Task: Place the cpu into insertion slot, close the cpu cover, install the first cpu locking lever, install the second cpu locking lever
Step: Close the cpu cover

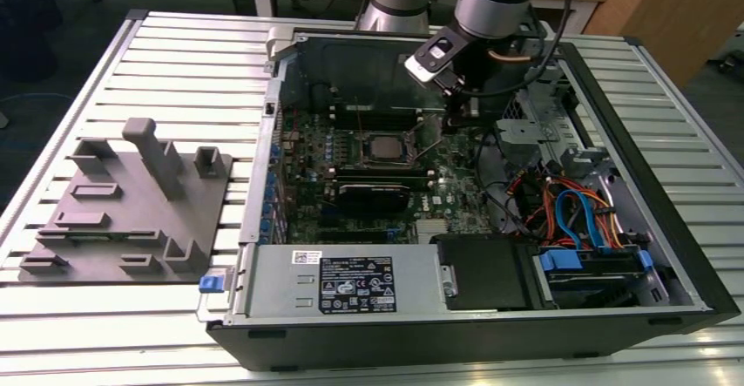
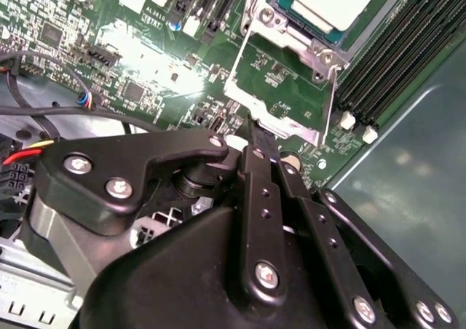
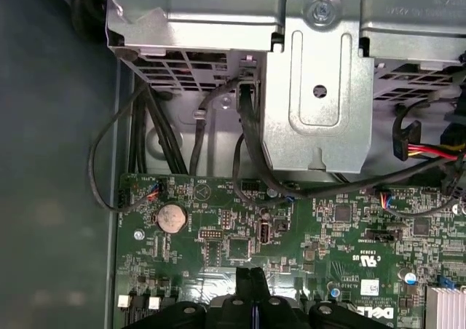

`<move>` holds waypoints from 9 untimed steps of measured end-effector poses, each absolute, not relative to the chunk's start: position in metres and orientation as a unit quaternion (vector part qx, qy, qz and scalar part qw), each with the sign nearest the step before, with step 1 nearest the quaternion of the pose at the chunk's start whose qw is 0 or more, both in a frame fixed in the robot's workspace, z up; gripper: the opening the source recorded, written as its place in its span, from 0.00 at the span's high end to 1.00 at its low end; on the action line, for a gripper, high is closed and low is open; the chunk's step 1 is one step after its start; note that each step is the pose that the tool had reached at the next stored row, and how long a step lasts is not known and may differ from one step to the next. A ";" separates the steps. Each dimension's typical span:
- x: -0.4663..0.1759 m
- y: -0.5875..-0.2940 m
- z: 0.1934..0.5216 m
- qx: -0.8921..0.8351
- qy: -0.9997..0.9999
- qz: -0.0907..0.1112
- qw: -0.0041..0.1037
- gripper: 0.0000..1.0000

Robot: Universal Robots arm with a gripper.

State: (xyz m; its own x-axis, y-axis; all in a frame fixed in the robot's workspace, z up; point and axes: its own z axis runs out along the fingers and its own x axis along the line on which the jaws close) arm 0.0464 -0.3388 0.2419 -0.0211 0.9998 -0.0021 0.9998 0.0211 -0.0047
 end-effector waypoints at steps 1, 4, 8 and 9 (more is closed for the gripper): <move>0.046 -0.339 0.242 -0.700 -0.715 0.002 0.001 0.90; 0.045 -0.339 0.242 -0.700 -0.715 0.002 0.001 0.90; 0.044 -0.339 0.242 -0.700 -0.715 0.002 0.001 0.90; 0.044 -0.339 0.242 -0.700 -0.715 0.002 0.001 0.90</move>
State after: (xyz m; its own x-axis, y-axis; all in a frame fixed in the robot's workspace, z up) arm 0.0436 -0.3388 0.2420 -0.0211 0.9998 -0.0022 0.9998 0.0211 -0.0047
